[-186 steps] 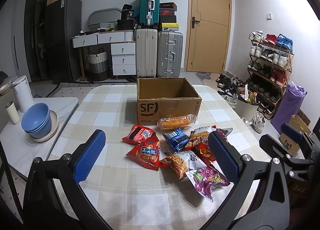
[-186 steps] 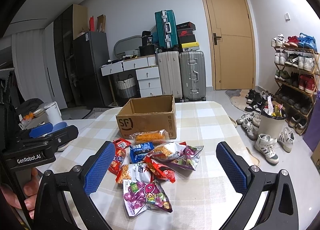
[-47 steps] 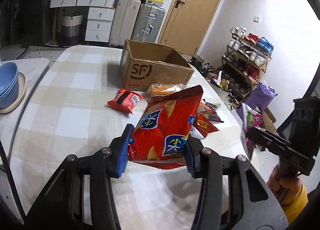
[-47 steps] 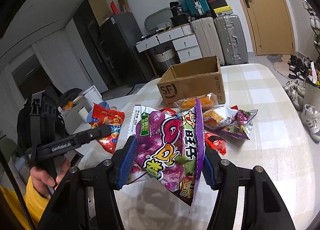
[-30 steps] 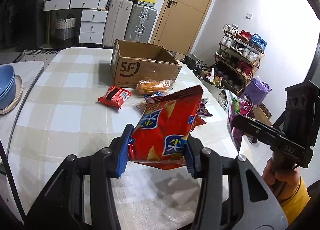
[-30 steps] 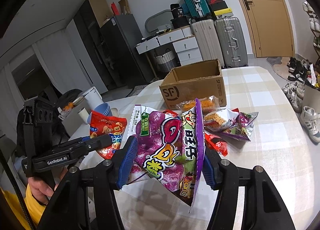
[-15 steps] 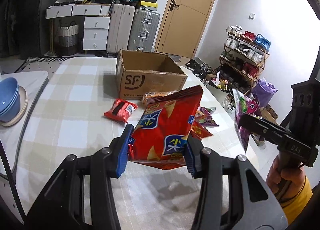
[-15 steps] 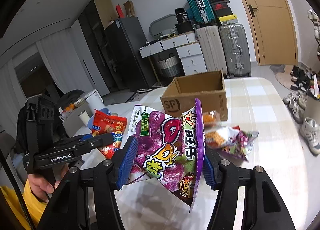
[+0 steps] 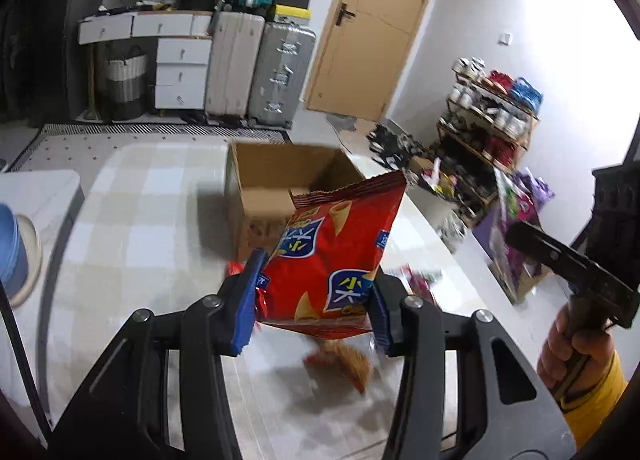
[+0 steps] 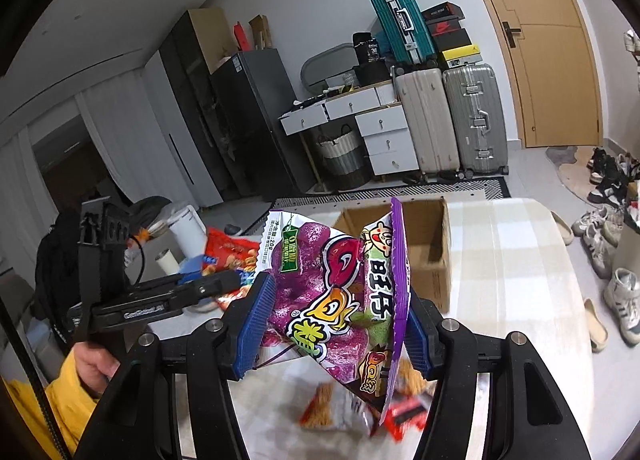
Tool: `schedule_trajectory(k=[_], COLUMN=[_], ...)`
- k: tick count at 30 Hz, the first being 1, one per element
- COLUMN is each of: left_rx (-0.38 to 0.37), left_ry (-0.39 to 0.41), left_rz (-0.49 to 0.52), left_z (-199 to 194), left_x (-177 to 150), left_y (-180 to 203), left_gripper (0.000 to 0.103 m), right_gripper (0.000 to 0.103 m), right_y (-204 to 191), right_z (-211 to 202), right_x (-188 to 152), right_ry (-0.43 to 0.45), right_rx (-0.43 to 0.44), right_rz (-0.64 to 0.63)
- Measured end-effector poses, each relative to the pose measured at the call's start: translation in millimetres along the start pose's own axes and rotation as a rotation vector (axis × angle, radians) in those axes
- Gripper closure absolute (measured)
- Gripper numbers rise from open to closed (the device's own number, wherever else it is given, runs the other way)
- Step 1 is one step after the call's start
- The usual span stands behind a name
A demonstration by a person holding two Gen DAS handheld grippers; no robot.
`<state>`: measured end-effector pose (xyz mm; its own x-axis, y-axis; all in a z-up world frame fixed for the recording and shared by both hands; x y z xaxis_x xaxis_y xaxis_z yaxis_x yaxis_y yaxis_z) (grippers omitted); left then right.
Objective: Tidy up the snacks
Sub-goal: 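Carry the red chip bag and purple bag over the cardboard box with both grippers, then open both grippers to drop the red and purple bags into the box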
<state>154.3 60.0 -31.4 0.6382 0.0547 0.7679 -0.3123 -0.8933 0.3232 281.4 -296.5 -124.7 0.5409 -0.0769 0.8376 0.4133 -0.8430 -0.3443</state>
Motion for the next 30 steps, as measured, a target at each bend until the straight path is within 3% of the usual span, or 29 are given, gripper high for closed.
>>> schedule_trajectory(k=[4, 9, 17, 24, 30], left_rx=[0.029, 0.034, 0.072, 0.099, 0.106], left_ry=[0.006, -0.021, -0.078, -0.164, -0.238], left_rz=[0.028, 0.018, 0.034, 0.028, 0.018], left_z=[21.4, 62.3, 147.9, 221.9, 270.6], left_x=[42.8, 89.3, 153.6, 178.8, 163.7], left_y=[-5.3, -13.9, -24.7, -46.8, -67.6], left_gripper=[0.060, 0.060, 0.060, 0.059, 0.059], right_gripper=[0.043, 0.043, 0.043, 0.043, 0.043], right_y=[4.1, 6.9, 23.4, 52.6, 63.2], right_z=[20.7, 61.5, 142.6, 200.4, 230.7], right_x=[34.5, 75.4, 99.7, 92.4, 82.4], right_ry=[-0.015, -0.037, -0.140, -0.242, -0.301], right_rx=[0.023, -0.035, -0.077, -0.116, -0.113], right_rz=[0.026, -0.024, -0.016, -0.013, -0.005])
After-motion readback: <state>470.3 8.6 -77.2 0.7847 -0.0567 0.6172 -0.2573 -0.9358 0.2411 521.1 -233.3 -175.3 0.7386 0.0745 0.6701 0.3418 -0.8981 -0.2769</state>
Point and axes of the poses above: each gripper's, at about its wrist camera, not at the fingertips, and z roughly the way its jaws point, y to its right, x to its top, the point moved 7 cm from there along z, roughly the way its jaws point, and after that the axes turned 6 degrees about -x, right-handed, at the moved point
